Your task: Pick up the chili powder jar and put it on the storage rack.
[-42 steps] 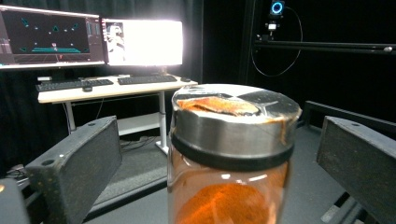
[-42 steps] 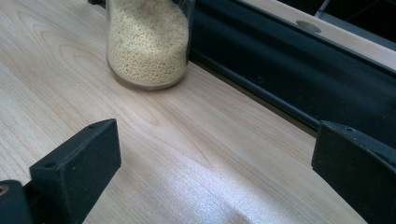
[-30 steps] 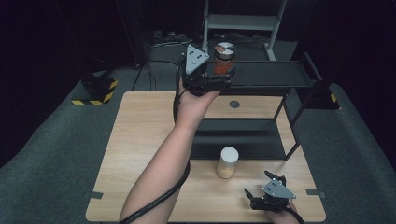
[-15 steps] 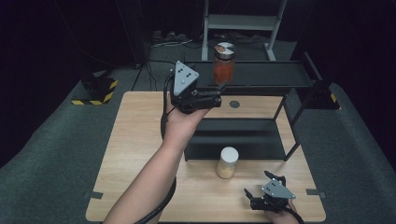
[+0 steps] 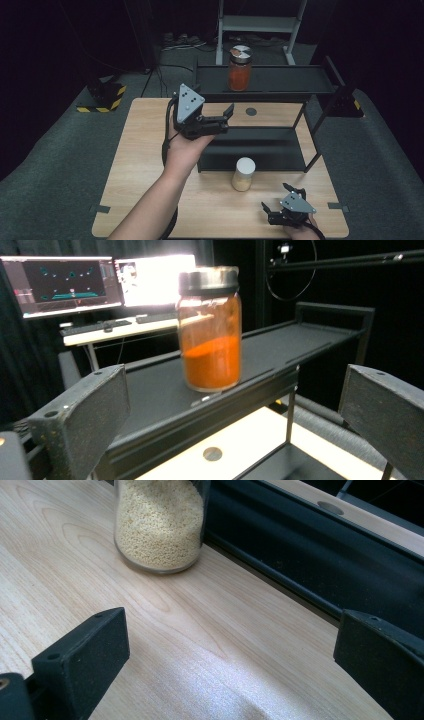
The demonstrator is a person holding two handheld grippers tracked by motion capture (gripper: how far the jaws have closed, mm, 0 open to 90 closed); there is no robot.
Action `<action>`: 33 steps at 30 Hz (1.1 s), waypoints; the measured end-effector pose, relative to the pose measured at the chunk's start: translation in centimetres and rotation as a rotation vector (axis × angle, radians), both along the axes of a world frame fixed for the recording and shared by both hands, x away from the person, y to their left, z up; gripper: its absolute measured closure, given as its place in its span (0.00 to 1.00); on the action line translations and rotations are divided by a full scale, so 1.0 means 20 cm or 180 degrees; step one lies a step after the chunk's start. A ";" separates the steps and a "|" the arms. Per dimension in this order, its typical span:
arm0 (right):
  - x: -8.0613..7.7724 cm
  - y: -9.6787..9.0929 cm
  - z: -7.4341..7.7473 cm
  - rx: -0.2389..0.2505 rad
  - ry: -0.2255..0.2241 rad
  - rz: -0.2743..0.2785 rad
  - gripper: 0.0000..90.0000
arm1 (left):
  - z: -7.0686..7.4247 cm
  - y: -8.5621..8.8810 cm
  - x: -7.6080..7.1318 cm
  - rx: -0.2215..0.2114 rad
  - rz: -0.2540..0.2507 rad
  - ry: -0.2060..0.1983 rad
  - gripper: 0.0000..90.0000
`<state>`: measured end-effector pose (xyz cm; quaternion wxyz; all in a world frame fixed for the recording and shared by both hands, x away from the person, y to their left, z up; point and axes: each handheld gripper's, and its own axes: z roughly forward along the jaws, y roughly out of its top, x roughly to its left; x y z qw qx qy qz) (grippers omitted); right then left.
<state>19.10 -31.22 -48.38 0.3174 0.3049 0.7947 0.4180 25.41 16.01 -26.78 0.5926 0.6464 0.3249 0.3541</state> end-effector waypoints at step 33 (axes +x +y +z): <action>0.00 0.01 0.00 -0.0027 -0.0005 -0.0003 0.00 | -0.41 0.20 -0.17 0.0191 0.0024 0.0373 0.00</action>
